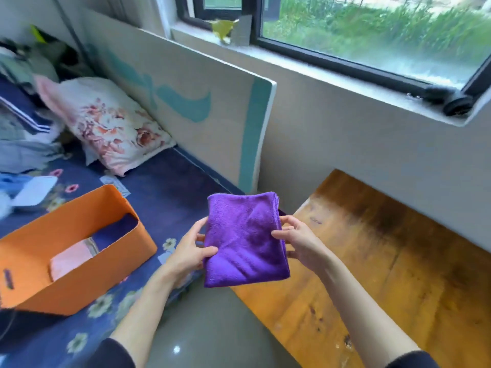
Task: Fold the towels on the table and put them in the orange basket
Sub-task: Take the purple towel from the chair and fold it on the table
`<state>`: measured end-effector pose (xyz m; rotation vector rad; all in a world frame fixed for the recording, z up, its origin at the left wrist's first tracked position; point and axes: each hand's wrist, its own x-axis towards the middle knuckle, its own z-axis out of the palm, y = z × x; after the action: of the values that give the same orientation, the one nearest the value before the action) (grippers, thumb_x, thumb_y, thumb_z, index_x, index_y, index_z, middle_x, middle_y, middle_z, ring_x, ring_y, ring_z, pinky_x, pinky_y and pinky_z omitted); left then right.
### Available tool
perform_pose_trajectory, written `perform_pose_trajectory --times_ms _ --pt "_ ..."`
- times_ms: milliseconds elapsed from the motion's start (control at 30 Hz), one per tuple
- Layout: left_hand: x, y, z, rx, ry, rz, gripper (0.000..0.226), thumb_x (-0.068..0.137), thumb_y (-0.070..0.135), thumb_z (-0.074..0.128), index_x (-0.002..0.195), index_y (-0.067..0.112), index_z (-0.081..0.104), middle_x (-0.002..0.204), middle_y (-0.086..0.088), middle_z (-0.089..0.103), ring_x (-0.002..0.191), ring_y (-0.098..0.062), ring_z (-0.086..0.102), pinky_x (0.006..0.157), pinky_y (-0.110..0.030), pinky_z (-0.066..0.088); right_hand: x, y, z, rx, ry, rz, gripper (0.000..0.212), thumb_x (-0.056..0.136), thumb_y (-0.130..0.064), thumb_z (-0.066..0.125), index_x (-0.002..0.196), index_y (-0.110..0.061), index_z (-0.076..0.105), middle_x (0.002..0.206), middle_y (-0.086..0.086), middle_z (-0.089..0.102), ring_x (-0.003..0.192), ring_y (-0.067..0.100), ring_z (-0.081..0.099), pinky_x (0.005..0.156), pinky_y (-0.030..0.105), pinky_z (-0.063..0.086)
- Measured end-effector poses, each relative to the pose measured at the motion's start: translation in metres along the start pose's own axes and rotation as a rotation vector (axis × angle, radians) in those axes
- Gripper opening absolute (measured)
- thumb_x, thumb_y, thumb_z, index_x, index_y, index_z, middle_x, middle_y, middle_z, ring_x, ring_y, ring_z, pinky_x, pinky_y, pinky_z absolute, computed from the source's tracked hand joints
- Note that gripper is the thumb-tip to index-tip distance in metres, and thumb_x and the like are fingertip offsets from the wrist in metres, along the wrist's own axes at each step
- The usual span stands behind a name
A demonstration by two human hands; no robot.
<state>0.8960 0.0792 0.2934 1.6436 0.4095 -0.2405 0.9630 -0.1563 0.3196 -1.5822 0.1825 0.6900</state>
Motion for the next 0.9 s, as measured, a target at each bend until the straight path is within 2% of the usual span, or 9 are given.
perform_pose_trajectory --times_ms 133,267,367,467,567,633,800,867,900 --pt "-0.012 -0.018 -0.082 -0.034 0.067 -0.016 0.070 0.081 -0.008 0.059 0.131 0.036 0.041 0.108 -0.010 0.054 0.082 -0.017 0.058 0.058 -0.028 0.051 0.019 -0.017 0.086 -0.055 -0.070 -0.004 0.024 0.085 0.003 0.053 0.101 -0.015 0.056 0.090 0.008 0.064 0.059 0.015 0.061 0.054 0.026 0.046" --pt "-0.031 -0.050 -0.162 -0.053 0.147 -0.016 0.073 0.079 -0.012 0.059 0.136 0.028 0.037 0.114 -0.001 0.058 0.082 -0.011 0.058 0.058 -0.023 0.051 0.047 -0.016 0.177 -0.115 -0.172 0.070 0.026 0.084 0.004 0.053 0.100 -0.015 0.056 0.087 0.010 0.064 0.068 0.022 0.060 0.056 0.028 0.045" --pt "-0.043 -0.075 -0.218 -0.115 0.209 -0.092 0.069 0.080 -0.010 0.060 0.133 0.027 0.037 0.111 0.003 0.057 0.086 -0.013 0.060 0.058 -0.024 0.052 0.068 -0.012 0.244 -0.196 -0.237 0.101 0.028 0.082 0.002 0.055 0.103 -0.016 0.059 0.088 0.006 0.065 0.073 0.019 0.059 0.064 0.030 0.046" --pt "-0.044 -0.091 -0.267 -0.158 0.301 -0.181 0.064 0.081 -0.006 0.062 0.127 0.030 0.037 0.111 -0.005 0.054 0.092 -0.022 0.060 0.057 -0.024 0.049 0.089 -0.016 0.301 -0.273 -0.289 0.106 0.028 0.081 0.001 0.057 0.103 -0.017 0.060 0.084 0.002 0.065 0.076 0.016 0.058 0.069 0.030 0.046" --pt "-0.033 -0.101 -0.305 -0.233 0.371 -0.247 0.063 0.082 -0.006 0.058 0.123 0.036 0.037 0.103 -0.010 0.057 0.078 -0.022 0.062 0.050 -0.025 0.048 0.118 -0.025 0.346 -0.331 -0.326 0.107 0.029 0.082 0.000 0.056 0.106 -0.017 0.058 0.086 0.004 0.062 0.078 0.017 0.056 0.069 0.030 0.045" --pt "-0.018 -0.111 -0.324 -0.270 0.422 -0.285 0.063 0.082 -0.006 0.056 0.123 0.038 0.038 0.096 -0.012 0.060 0.072 -0.023 0.064 0.052 -0.029 0.050 0.142 -0.031 0.370 -0.373 -0.339 0.108 0.031 0.083 0.001 0.056 0.109 -0.015 0.057 0.089 0.007 0.060 0.076 0.018 0.054 0.066 0.029 0.044" --pt "0.029 -0.138 -0.362 -0.322 0.494 -0.366 0.063 0.082 -0.002 0.055 0.120 0.045 0.039 0.100 -0.010 0.060 0.078 -0.022 0.065 0.062 -0.033 0.054 0.222 -0.030 0.424 -0.575 -0.350 0.104 0.032 0.080 -0.001 0.056 0.107 -0.018 0.057 0.083 0.005 0.053 0.065 0.016 0.049 0.062 0.029 0.043" --pt "0.054 -0.148 -0.376 -0.329 0.534 -0.403 0.063 0.082 -0.003 0.055 0.121 0.043 0.038 0.101 -0.011 0.058 0.078 -0.021 0.064 0.058 -0.030 0.053 0.256 -0.023 0.444 -0.703 -0.363 0.073 0.031 0.079 -0.002 0.055 0.106 -0.018 0.055 0.089 0.007 0.053 0.075 0.023 0.055 0.063 0.033 0.048" --pt "0.067 -0.153 -0.381 -0.335 0.555 -0.426 0.064 0.082 -0.004 0.054 0.122 0.042 0.038 0.099 -0.010 0.057 0.077 -0.021 0.062 0.056 -0.029 0.051 0.272 -0.018 0.453 -0.778 -0.370 0.060 0.032 0.079 -0.003 0.055 0.108 -0.015 0.055 0.093 0.008 0.054 0.084 0.026 0.058 0.069 0.037 0.051"
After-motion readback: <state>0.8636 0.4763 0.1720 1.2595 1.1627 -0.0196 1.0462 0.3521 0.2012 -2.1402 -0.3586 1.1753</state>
